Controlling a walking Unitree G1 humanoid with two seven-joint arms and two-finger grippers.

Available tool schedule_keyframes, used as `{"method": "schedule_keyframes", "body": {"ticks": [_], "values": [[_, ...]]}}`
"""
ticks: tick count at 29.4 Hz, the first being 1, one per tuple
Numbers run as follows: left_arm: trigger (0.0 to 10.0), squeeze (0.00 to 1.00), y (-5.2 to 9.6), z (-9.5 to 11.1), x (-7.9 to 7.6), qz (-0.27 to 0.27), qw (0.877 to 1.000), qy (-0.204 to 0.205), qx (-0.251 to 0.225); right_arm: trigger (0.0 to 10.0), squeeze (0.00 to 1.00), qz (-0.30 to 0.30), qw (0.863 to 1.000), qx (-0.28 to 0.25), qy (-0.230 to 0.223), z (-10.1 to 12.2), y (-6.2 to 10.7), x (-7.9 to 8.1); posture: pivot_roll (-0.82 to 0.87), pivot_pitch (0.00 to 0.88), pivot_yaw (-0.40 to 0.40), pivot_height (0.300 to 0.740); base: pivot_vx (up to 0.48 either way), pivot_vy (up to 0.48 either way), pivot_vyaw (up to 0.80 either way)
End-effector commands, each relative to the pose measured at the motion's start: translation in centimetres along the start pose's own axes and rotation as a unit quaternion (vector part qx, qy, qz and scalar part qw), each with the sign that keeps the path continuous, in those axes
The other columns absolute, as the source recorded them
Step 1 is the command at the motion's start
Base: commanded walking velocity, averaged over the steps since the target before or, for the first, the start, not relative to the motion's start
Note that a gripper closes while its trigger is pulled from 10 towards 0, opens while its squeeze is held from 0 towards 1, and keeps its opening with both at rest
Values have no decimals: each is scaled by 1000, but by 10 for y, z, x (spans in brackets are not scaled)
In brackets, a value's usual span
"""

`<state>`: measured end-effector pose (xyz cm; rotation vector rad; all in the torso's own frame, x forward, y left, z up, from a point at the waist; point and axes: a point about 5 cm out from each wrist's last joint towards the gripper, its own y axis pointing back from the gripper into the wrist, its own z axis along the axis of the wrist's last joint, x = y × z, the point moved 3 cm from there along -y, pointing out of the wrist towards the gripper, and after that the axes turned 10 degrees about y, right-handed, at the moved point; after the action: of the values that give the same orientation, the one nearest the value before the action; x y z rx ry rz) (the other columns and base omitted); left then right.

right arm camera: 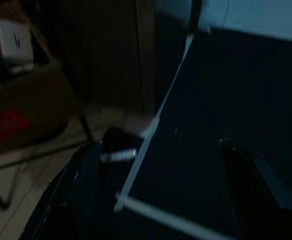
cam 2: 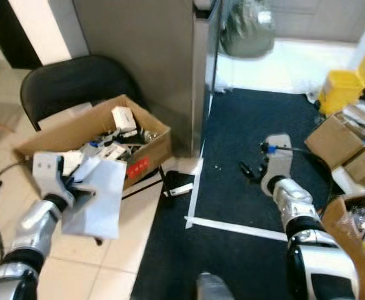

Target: Picking trash to rubbish bin

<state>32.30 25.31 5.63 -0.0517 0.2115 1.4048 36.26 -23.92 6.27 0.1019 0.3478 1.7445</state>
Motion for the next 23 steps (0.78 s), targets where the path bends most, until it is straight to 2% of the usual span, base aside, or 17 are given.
{"method": "schedule_keyframes", "body": {"ticks": [1, 8, 13, 15, 23], "values": [[10000, 0, 5, 5, 12, 17, 1000, -17, -3, 10000, 0, 7, 1000, 6, -7, -5, -1, 6, -98, 0, -12, 740, 480, 0, 0], [10000, 0, 8, 18, 32, 65, 997, -30, -14, 10000, 0, 7, 1000, 8, -6, -6, 0, 6, -93, 0, -11, 740, 480, 0, 0], [10000, 0, 9, 21, 38, 81, 996, -31, -17, 10000, 0, 7, 1000, 9, -5, -6, 0, 6, -92, 0, -13, 740, 448, 0, 0], [10000, 0, 10, 24, 45, 97, 995, 0, -25, 10000, 0, 8, 1000, 10, -4, -6, 0, 6, -93, 0, -14, 740, 0, 0, 0], [10000, 0, 16, 22, 54, 122, 992, -1, -18, 10000, 0, 12, 1000, 10, -2, -6, 0, 6, -89, 0, -23, 740, 0, 0, 0]]}}
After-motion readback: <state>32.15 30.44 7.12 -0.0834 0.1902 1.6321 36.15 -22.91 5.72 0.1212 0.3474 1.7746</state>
